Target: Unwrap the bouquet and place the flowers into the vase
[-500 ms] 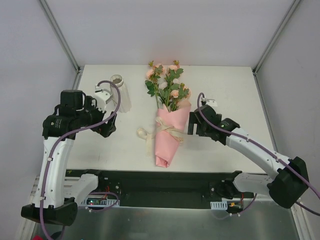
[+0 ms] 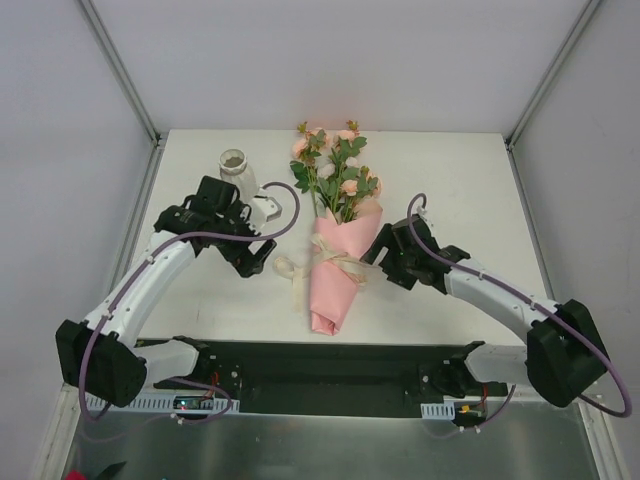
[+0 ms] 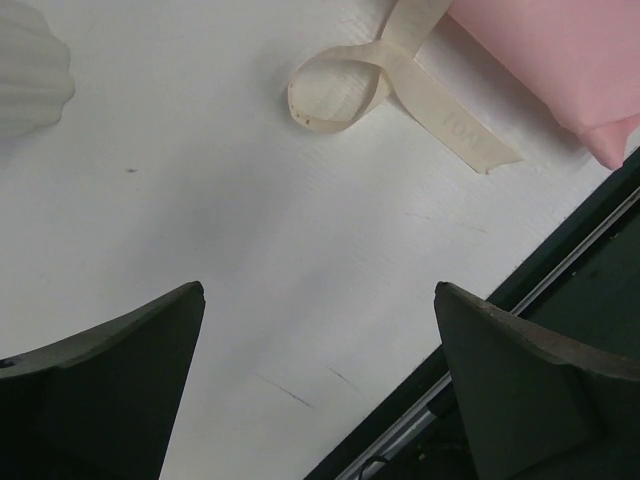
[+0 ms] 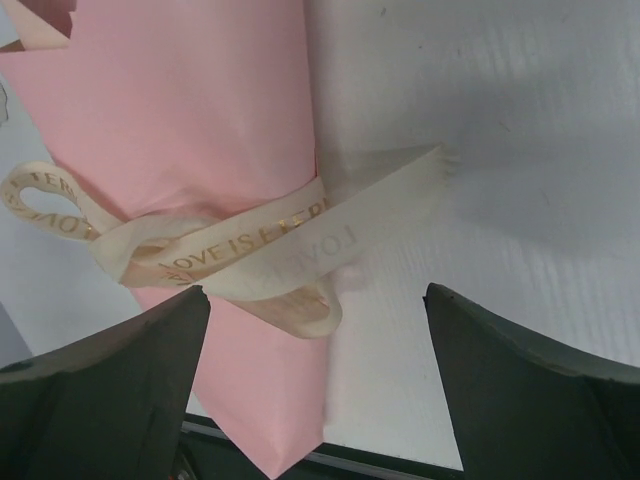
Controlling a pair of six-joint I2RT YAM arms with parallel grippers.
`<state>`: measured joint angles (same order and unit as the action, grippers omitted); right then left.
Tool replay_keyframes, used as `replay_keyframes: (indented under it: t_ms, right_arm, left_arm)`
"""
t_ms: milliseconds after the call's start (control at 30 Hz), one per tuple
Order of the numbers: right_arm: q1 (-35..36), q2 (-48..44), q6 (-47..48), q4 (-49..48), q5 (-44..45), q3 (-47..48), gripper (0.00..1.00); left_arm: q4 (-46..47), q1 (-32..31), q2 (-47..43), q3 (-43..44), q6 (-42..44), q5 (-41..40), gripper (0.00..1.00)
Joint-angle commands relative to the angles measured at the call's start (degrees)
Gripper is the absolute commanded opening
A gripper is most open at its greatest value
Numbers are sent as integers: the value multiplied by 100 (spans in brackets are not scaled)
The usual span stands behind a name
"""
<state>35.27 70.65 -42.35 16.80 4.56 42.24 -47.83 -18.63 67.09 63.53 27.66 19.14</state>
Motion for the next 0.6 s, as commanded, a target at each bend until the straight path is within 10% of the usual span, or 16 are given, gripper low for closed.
replay_keyframes:
  t_ms: [0, 300, 567]
  right_arm:
    - [-107, 317, -976, -694, -577, -207, 92]
    - [-160, 818, -1662, -1266, -527, -506, 74]
    - [-160, 907, -1821, -1390, -140, -594, 40]
  left_arm:
    - [862, -490, 348, -253, 310, -208, 99]
    - [1697, -1125, 1490, -323, 161, -437, 99]
    - [2357, -1292, 2044, -376, 29, -631, 99]
